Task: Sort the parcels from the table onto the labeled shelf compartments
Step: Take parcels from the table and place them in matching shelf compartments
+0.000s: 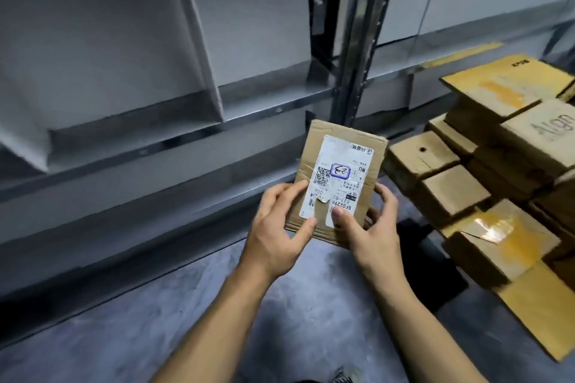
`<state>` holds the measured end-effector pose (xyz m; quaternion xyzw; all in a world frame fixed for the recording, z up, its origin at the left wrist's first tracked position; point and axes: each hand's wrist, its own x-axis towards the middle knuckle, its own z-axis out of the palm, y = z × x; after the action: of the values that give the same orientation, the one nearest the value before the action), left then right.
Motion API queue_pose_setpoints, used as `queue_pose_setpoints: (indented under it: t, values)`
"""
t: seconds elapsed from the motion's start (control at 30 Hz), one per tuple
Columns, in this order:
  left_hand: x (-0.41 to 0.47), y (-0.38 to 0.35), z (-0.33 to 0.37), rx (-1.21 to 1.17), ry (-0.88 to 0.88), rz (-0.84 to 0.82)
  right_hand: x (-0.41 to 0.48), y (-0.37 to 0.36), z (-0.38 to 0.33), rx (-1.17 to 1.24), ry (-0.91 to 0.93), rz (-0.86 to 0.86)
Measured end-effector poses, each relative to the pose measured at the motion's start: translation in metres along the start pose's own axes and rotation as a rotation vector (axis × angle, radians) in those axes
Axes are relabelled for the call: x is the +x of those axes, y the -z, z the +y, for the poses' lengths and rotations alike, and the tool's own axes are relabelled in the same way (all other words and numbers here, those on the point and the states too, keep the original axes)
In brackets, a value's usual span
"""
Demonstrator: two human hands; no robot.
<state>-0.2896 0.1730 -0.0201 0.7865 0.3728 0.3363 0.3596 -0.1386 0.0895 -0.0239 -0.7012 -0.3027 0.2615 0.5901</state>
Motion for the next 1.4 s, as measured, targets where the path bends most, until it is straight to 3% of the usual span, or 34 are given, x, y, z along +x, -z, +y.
queue_pose_setpoints:
  t: [0.17,0.33,0.53,0.93,1.4]
  values:
    - [-0.022,0.080,-0.029,0.054,0.048,0.084,-0.017,-0.080,-0.016,0.145,0.009,-0.144]
    - [-0.046,0.168,-0.064,0.208,0.067,0.182,-0.028,-0.144,-0.021,0.298,-0.043,-0.186]
    - [-0.085,0.241,-0.100,0.453,0.155,0.176,-0.037,-0.196,-0.021,0.294,-0.021,-0.239]
    - [-0.081,0.291,-0.123,0.621,0.263,0.261,-0.024,-0.279,-0.053,0.142,0.120,-0.430]
    - [0.034,0.347,-0.194,0.792,0.480,0.296,0.099,-0.448,-0.078,0.091,0.202,-0.695]
